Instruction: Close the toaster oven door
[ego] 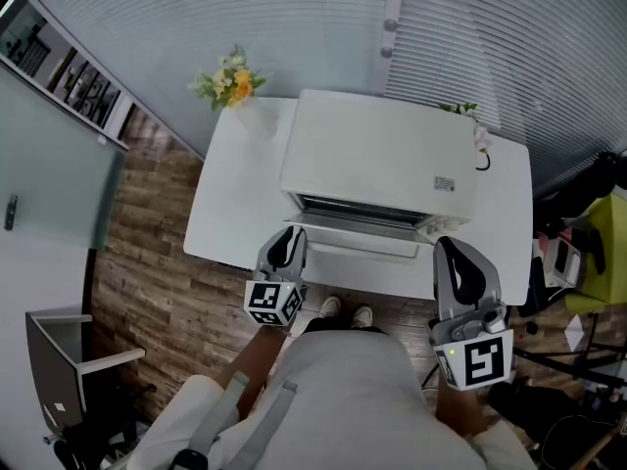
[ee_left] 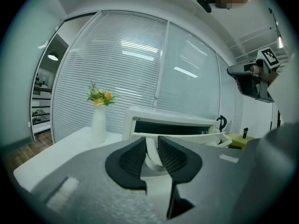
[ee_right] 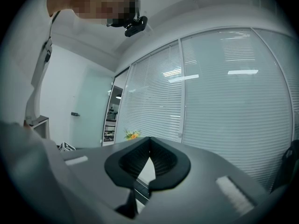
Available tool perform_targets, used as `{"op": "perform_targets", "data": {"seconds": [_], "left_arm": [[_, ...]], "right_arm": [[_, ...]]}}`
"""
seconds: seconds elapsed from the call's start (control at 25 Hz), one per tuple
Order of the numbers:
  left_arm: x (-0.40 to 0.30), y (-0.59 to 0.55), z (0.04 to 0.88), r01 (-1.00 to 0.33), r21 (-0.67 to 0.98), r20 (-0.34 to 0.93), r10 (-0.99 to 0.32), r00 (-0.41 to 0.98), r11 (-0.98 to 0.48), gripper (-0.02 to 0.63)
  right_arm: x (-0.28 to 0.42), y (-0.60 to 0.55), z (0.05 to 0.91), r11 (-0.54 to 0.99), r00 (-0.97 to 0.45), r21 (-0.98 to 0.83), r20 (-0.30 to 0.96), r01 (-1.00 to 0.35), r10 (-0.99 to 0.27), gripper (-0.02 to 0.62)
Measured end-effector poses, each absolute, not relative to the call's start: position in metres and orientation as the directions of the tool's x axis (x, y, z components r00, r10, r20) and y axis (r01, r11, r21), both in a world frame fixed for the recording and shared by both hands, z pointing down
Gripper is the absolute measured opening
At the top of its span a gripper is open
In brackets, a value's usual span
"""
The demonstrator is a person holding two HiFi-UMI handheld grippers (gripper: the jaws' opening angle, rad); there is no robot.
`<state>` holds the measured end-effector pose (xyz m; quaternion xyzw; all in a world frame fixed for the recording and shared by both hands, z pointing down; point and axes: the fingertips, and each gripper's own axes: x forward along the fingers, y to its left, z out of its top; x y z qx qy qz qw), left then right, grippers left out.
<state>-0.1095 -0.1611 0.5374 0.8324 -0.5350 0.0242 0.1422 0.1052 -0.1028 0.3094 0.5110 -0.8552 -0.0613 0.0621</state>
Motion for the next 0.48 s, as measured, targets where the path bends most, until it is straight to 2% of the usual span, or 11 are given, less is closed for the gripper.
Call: {"op": "perform_targets", "data": {"seconds": [0.48], "left_arm": [[-0.107,-0.174,0.531,-0.895,0.208,0.192,-0.880,0.434,-0.395,0.094]], "right_arm": [[0.108,-0.108,0.310,0.462,-0.461,0.164,0.044,-0.872,-0.886,0.005]]}}
